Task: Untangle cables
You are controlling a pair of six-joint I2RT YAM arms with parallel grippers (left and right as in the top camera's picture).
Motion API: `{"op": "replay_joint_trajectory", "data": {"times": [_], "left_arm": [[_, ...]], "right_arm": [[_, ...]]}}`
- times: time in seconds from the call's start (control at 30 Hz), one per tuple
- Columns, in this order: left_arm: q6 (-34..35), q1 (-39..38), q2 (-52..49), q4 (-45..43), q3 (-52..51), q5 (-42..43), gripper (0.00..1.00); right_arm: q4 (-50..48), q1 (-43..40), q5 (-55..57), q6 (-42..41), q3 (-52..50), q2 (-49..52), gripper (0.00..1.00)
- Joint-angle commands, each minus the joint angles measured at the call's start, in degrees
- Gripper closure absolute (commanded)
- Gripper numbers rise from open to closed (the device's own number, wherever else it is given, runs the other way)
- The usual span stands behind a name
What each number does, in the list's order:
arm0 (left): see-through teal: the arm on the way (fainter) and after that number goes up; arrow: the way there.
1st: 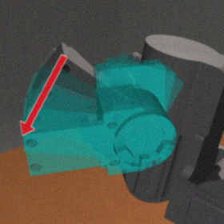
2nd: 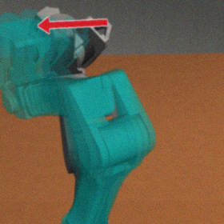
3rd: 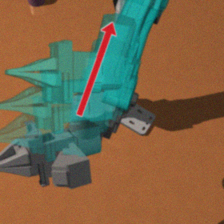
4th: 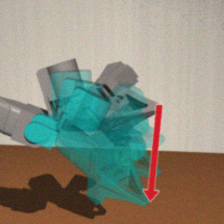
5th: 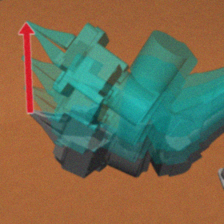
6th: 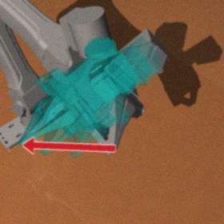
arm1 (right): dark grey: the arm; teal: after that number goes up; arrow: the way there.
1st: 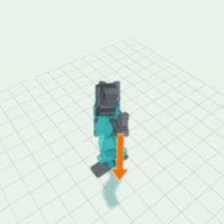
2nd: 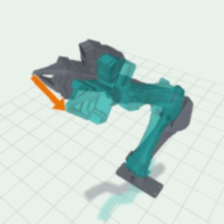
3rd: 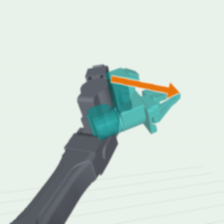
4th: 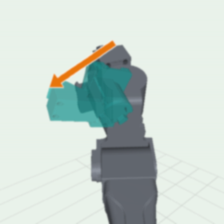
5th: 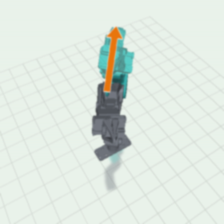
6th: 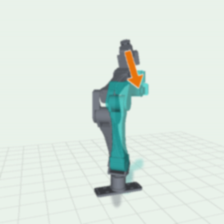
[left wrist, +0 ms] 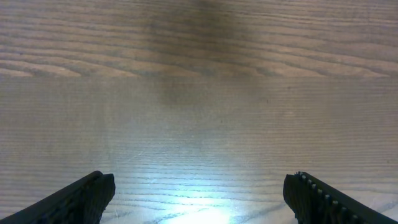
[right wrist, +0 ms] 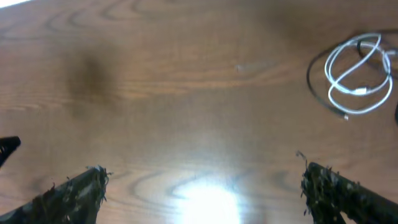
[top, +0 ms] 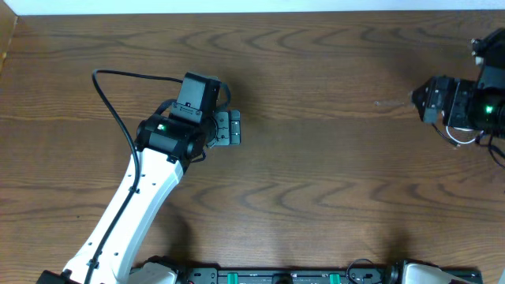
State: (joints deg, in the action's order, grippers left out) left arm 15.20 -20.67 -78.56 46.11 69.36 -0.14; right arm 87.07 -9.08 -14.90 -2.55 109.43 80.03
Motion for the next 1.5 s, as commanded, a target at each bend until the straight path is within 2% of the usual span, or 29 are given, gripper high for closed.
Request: {"op": "replay_joint_trajectory", "data": {"times": [0.0,0.63,1.07,1.17,1.23,1.47], "left_arm": [[0.1,0.2,-0.3,0.1,1.0,-0.3,0.07],[0.1,0.2,-0.3,0.1,1.0,-0.3,0.07],[0.1,0.2,-0.3,0.1,1.0,-0.3,0.07],[0.1,0.2,-0.3,0.1,1.0,-0.3,0.07],[0.1,0.2,-0.3,0.1,1.0,-0.3,0.07],[0.1,0.2,-0.3,0.1,1.0,-0.3,0.07]], "right_arm": [[1.1,0.5,0.1,-0.6,0.4,-0.4,0.01],[1.0,0.9,0.4,-0.6,0.4,-1.2,0.01],[1.0,13.8,0.4,-0.6,-0.5,-6.9,0.01],[0.4,14.2,0.6,-0.2,-4.4,-9.4,0.01],[-3.3,14.2,3.0,1.5,-9.5,-11.9,0.01],[-25.2,14.2,10.3,1.6,-31.7,-22.8,0.01]]}}
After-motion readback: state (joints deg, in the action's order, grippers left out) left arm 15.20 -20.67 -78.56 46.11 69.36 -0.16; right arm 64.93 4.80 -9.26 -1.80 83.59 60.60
